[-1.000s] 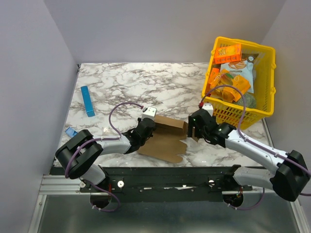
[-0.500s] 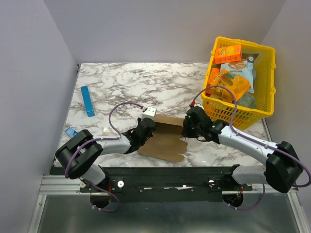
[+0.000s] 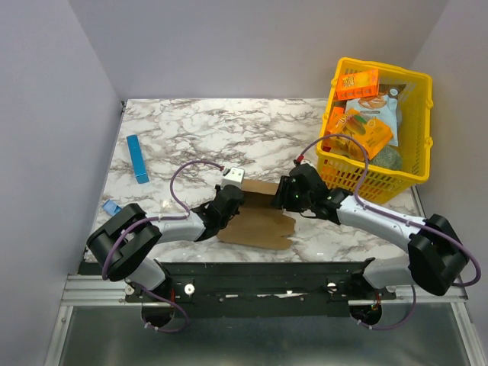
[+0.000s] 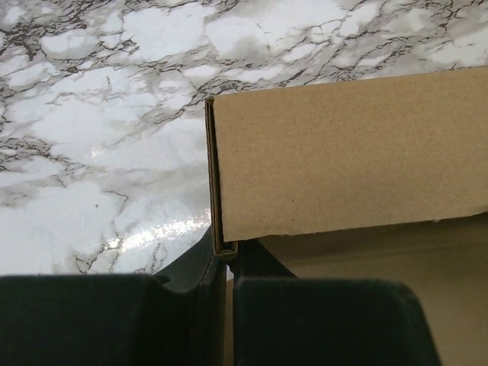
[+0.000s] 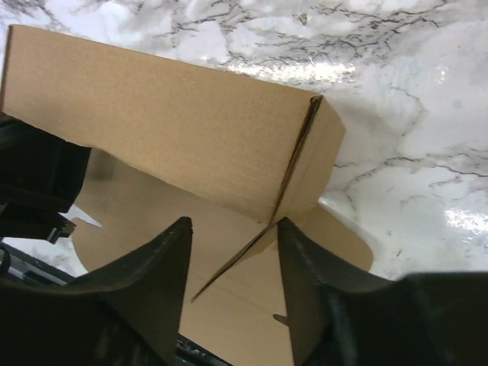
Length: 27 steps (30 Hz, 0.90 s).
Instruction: Fold the paper box
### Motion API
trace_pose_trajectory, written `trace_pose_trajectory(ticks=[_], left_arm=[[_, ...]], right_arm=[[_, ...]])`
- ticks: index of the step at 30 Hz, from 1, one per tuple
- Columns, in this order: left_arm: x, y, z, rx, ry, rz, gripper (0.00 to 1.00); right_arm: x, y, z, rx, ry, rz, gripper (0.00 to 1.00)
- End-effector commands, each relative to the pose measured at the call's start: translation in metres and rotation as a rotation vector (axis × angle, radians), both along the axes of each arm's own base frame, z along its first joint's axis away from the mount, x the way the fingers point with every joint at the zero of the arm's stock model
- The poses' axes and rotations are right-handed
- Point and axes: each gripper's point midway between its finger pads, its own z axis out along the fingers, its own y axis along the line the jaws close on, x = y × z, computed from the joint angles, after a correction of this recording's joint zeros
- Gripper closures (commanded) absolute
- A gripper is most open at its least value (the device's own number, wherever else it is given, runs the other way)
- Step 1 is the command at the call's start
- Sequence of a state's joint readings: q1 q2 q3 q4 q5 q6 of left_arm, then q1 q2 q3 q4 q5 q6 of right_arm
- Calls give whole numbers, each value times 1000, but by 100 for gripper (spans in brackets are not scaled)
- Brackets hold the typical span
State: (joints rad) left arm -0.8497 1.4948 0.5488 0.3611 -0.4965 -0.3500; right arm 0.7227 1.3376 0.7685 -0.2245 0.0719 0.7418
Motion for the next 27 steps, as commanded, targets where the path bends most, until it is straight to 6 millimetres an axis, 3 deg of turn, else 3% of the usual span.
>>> trace_pose_trajectory(ticks=[1,5,8,12,16,19,20,23,27], left_arm=[[-5,-9,-5,-2,27,-42,100],[-5,-9,-5,-1,25,-40,100],[-4,-9,-5,0,26,-40,100],[-5,-9,-7,4,29,-40,100],[-3,-3,-7,27,22,-31,100],[-3,-3,-4,10,13,-48,100],[-5,-3,-3,4,4,-68,100],[-6,-10,7,-45,-18,-97,100],[-6,-11,9,-92,-18,-111,100]], right_arm=[[6,13,8,66,-47,16,38],[3,4,18,58,-107,35,24],[1,-5,15,11,-149,73,16],[-4,-8,17,3,-181,109,12],[-9,-9,36,33,-220,131,10],[-10,-24,50,-9,-284,129,1],[-11,-33,63,-19,-304,110,0],[-7,-64,78,-77,-306,15,0],[-1,-105,72,-131,-243,-107,2]])
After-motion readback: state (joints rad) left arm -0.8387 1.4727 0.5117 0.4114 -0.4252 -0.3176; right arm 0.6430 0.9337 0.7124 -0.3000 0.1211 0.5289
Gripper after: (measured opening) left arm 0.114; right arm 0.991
